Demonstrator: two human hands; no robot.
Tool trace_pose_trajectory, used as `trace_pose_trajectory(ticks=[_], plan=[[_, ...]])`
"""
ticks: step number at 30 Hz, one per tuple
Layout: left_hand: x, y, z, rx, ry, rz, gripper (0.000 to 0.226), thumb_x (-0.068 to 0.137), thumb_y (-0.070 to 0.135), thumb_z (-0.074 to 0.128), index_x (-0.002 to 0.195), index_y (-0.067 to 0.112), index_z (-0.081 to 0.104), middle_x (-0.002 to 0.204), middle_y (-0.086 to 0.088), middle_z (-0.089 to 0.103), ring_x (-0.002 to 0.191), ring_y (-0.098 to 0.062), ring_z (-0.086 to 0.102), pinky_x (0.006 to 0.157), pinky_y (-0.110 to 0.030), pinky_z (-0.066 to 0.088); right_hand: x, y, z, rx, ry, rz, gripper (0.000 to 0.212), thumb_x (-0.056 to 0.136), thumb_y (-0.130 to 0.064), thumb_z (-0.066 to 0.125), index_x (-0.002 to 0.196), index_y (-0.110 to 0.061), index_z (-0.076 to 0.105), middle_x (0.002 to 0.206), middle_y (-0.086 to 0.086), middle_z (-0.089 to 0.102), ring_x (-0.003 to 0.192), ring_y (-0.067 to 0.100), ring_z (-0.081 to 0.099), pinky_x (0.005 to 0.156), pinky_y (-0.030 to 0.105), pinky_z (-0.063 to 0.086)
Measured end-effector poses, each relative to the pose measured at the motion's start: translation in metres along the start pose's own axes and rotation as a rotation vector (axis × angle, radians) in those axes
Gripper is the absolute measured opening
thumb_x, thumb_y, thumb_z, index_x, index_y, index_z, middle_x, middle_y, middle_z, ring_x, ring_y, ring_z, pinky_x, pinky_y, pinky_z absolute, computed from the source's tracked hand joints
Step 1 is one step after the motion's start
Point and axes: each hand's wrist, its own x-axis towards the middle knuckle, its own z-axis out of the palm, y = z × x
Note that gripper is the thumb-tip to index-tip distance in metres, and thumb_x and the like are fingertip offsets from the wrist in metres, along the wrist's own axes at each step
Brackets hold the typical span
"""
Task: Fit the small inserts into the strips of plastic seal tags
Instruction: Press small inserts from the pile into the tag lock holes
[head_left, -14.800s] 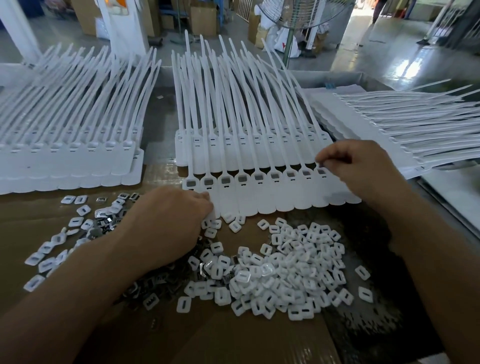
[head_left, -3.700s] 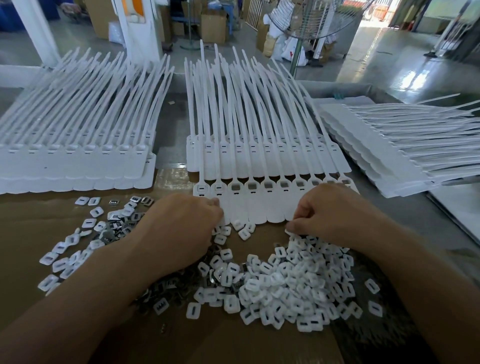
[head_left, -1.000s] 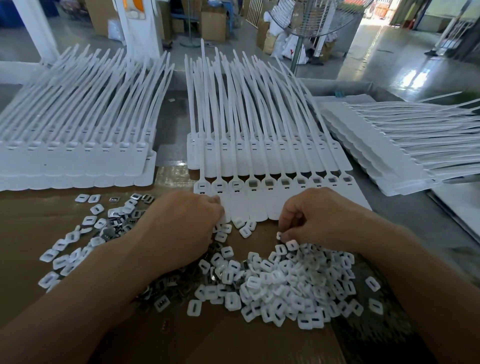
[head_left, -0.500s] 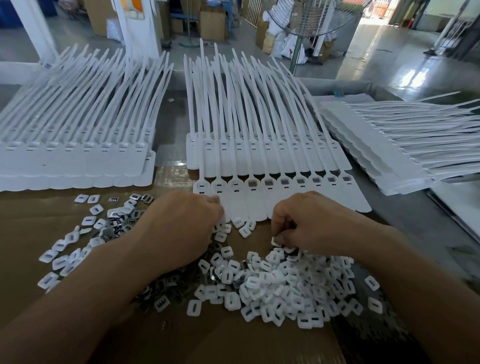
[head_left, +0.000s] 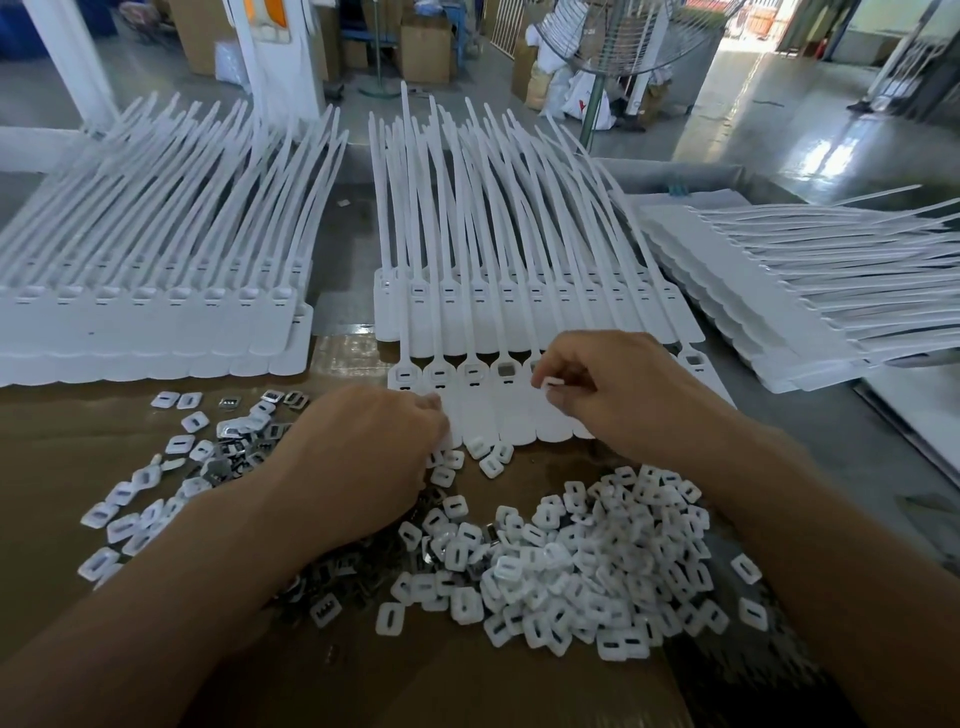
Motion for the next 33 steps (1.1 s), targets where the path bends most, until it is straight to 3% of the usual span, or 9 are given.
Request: trace_pose_trajectory(ticks=[3, 6, 9, 11, 14, 17, 22, 33], plan=[[-0.001, -0.001, -0.001, -0.004, -0.001, 0.001, 0.043, 0.084, 0.013, 0.035, 0.122, 0.025, 0.051, 0.136, 0.015, 0.045, 0.103, -0.006, 0.058, 0.08, -0.02, 0.049, 0.016, 0.001, 0.005, -0.019, 0.088, -0.015, 0.012, 0.089, -0.025, 0.06, 0.092, -0.02, 0.071, 0.065, -0.022, 0.054, 0.055, -0.008, 0.049, 0.056, 0.003, 0.038], [-0.003, -0.003, 0.0, -0.017, 0.006, 0.002, 0.041, 0.085, 0.015, 0.035, 0.121, 0.025, 0.052, 0.129, 0.015, 0.051, 0.096, -0.006, 0.059, 0.075, -0.018, 0.048, 0.03, 0.001, 0.013, -0.012, 0.139, 0.0, 0.015, 0.088, -0.027, 0.06, 0.095, -0.021, 0.072, 0.078, -0.015, 0.066, 0.065, -0.004, 0.053, 0.073, 0.013, 0.042], [-0.002, -0.004, 0.001, -0.019, 0.014, 0.0, 0.04, 0.084, 0.015, 0.035, 0.119, 0.026, 0.052, 0.126, 0.014, 0.054, 0.094, -0.006, 0.059, 0.074, -0.018, 0.047, 0.038, 0.002, 0.016, 0.043, 0.182, -0.012, 0.016, 0.088, -0.018, 0.06, 0.097, -0.016, 0.073, 0.086, -0.008, 0.07, 0.061, -0.012, 0.051, 0.064, -0.005, 0.034], [-0.001, -0.004, 0.002, -0.009, 0.014, 0.0, 0.039, 0.084, 0.016, 0.035, 0.117, 0.026, 0.053, 0.124, 0.014, 0.054, 0.096, -0.006, 0.059, 0.076, -0.019, 0.047, 0.04, 0.002, 0.017, 0.066, 0.188, 0.0, 0.018, 0.088, -0.011, 0.058, 0.098, -0.014, 0.072, 0.082, -0.007, 0.069, 0.059, -0.015, 0.05, 0.062, -0.005, 0.035], [-0.001, -0.004, 0.004, -0.01, 0.021, -0.008, 0.038, 0.084, 0.017, 0.036, 0.117, 0.026, 0.052, 0.126, 0.013, 0.054, 0.098, -0.007, 0.059, 0.076, -0.02, 0.047, 0.041, 0.004, 0.018, 0.115, 0.183, 0.026, 0.02, 0.088, -0.006, 0.056, 0.101, -0.015, 0.069, 0.082, -0.006, 0.064, 0.068, -0.008, 0.054, 0.069, 0.004, 0.042], [0.0, -0.004, 0.004, -0.003, 0.019, -0.004, 0.041, 0.085, 0.017, 0.035, 0.123, 0.026, 0.049, 0.128, 0.013, 0.052, 0.1, -0.007, 0.058, 0.077, -0.02, 0.048, 0.041, 0.003, 0.017, 0.171, 0.193, 0.045, 0.017, 0.087, -0.004, 0.057, 0.085, -0.02, 0.062, 0.076, -0.009, 0.062, 0.077, 0.006, 0.061, 0.075, 0.019, 0.049], [-0.001, -0.004, 0.003, 0.003, 0.02, 0.007, 0.043, 0.087, 0.018, 0.035, 0.129, 0.025, 0.042, 0.13, 0.014, 0.051, 0.099, -0.005, 0.058, 0.078, -0.018, 0.045, 0.041, 0.004, 0.018, 0.136, 0.193, 0.042, 0.014, 0.084, -0.012, 0.064, 0.078, -0.024, 0.063, 0.068, -0.019, 0.055, 0.067, -0.005, 0.053, 0.06, 0.002, 0.039], [-0.001, -0.002, 0.002, 0.022, 0.007, 0.019, 0.042, 0.086, 0.017, 0.035, 0.126, 0.025, 0.047, 0.131, 0.014, 0.05, 0.102, -0.006, 0.058, 0.081, -0.019, 0.047, 0.048, 0.013, 0.032, 0.09, 0.139, 0.078, 0.006, 0.086, -0.016, 0.062, 0.087, -0.02, 0.066, 0.07, -0.021, 0.048, 0.066, -0.007, 0.044, 0.058, 0.004, 0.03]])
